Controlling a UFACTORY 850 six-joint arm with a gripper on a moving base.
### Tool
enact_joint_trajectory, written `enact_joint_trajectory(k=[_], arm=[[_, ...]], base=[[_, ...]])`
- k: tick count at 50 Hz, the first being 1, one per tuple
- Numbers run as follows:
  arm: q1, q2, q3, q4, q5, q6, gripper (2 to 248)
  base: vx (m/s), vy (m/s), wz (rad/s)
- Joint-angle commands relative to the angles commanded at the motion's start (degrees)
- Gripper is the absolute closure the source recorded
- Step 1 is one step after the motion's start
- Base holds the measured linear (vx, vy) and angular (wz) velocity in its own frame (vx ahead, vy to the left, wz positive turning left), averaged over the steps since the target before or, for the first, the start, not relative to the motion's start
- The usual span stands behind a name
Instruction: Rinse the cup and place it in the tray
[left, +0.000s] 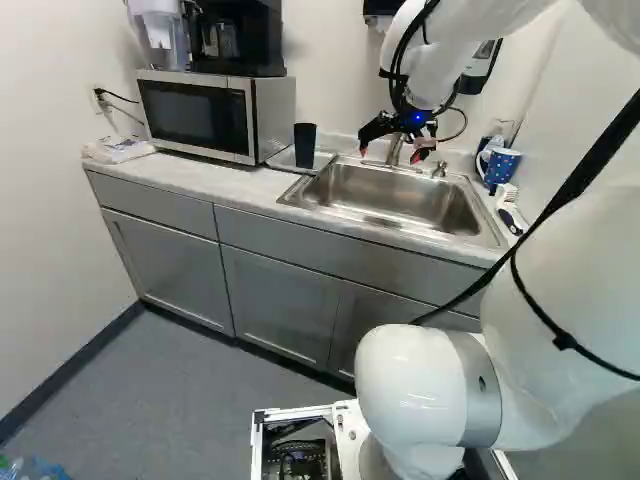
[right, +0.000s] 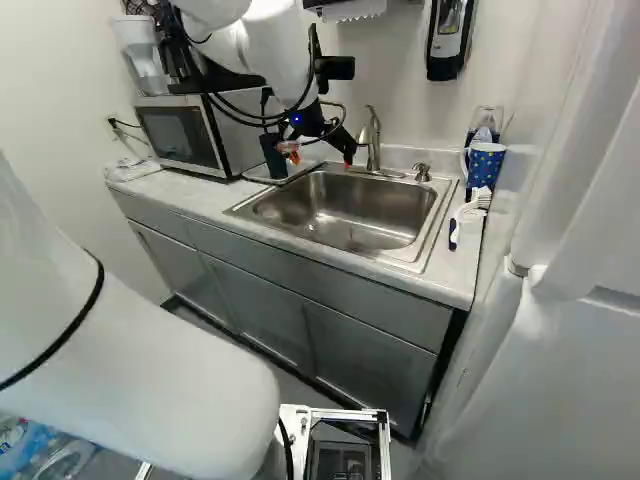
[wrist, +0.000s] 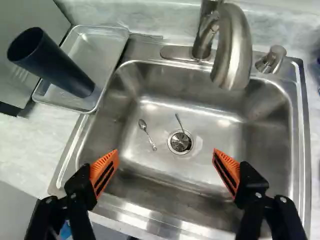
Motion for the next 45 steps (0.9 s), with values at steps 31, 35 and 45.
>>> enact_joint_trajectory(k=[31,35,45], arm=[[-1.4,0.3,0.3,0.0,0.0,0.0,3],[-1.4,0.3,0.3,0.0,0.0,0.0,3],[-1.4,0.3,0.3,0.0,0.0,0.0,3]], base=[[0.0,0.0,0.0],[0.0,0.0,0.0],[0.0,0.0,0.0]])
